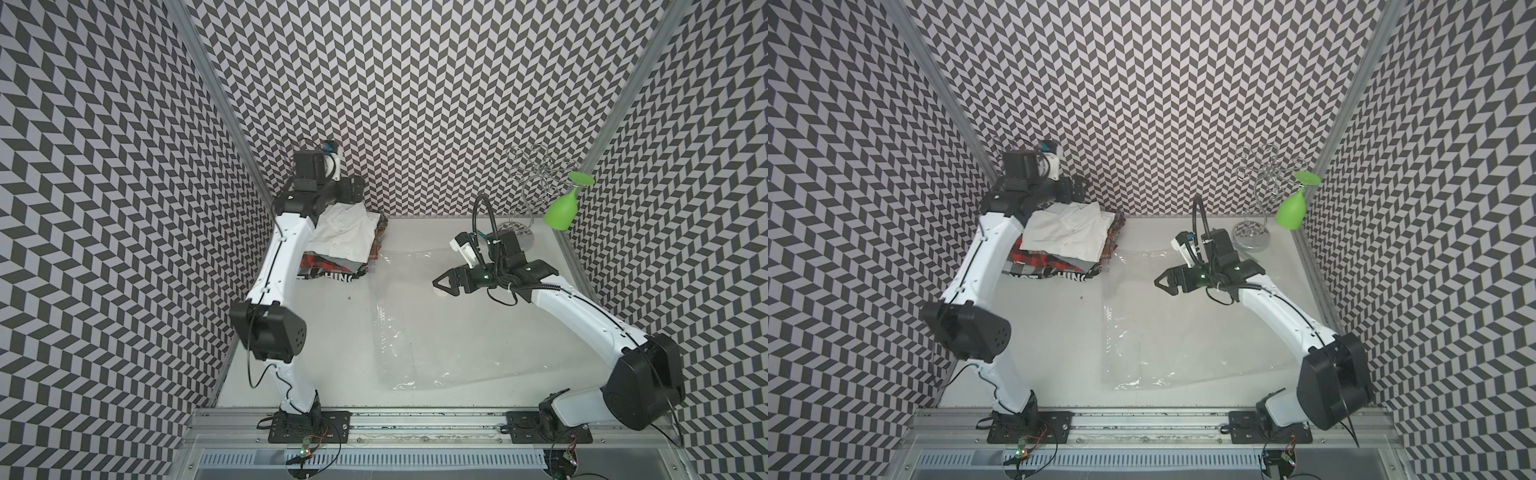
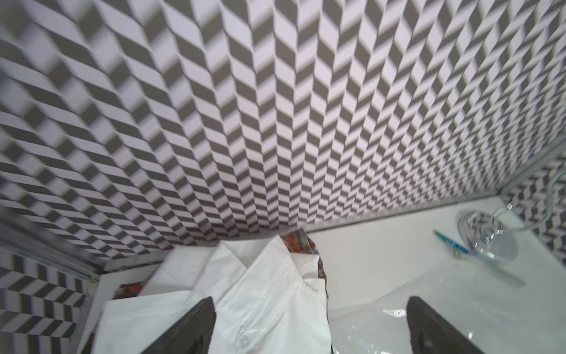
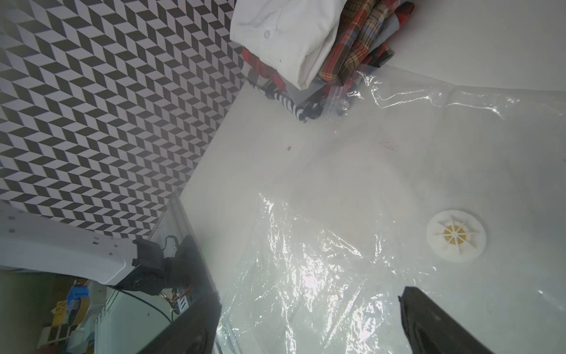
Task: Take the shirt out of the vacuum bag
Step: Place the shirt at the corner of the board.
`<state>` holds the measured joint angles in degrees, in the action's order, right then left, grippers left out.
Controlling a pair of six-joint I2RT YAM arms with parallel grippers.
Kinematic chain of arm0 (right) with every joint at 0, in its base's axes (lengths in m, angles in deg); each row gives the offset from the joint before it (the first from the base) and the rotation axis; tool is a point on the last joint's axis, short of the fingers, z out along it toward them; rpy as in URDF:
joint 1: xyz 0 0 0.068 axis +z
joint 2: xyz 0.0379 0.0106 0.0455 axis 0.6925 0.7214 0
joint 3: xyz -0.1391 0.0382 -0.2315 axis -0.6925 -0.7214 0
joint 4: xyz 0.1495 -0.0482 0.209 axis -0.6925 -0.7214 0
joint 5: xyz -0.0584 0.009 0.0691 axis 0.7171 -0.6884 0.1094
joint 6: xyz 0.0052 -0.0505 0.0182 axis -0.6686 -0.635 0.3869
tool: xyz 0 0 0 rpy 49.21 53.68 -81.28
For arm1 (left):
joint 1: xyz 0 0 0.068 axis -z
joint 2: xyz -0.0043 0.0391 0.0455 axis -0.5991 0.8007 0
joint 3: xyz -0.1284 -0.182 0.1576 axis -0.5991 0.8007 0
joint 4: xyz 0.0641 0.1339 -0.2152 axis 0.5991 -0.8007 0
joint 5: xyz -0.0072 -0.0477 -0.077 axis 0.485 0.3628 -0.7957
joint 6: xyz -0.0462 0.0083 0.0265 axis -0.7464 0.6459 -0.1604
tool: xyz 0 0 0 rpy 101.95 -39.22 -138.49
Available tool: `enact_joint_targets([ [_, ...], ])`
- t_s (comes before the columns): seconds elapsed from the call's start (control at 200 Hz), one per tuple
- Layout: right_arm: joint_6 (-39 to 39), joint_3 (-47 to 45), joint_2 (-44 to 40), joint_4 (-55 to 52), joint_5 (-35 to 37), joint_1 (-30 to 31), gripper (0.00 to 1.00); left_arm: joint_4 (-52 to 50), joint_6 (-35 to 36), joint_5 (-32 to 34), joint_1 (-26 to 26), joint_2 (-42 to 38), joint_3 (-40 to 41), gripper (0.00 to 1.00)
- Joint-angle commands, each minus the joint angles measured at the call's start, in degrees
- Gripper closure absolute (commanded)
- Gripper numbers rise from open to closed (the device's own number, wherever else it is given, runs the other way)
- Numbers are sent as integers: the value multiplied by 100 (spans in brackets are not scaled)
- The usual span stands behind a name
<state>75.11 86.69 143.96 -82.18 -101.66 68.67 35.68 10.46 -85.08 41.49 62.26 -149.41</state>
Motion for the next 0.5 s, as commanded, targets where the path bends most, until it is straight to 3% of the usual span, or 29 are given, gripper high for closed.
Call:
enact_joint_targets([
  [0.0, -120, 147, -104, 4, 674, -39, 6, 857, -416, -193, -397, -1145, 981, 1],
  [0.125, -77, 132, -244, 195, 1291, -165, 6, 1443, -516, 277, -931, -2449, 2261, 1],
  [0.21, -60, 147, -308, 273, 1530, -336, 6, 1640, -659, 222, -1406, -3091, 2953, 1],
  [0.38, 82, 1, -515, 496, 1795, -944, 1, 1821, -813, 730, -1784, -3758, 4130, 1],
  [0.496, 68, -542, -889, 1091, 2389, -1300, 0, 2494, -1209, 801, -1853, -4104, 5196, 1],
])
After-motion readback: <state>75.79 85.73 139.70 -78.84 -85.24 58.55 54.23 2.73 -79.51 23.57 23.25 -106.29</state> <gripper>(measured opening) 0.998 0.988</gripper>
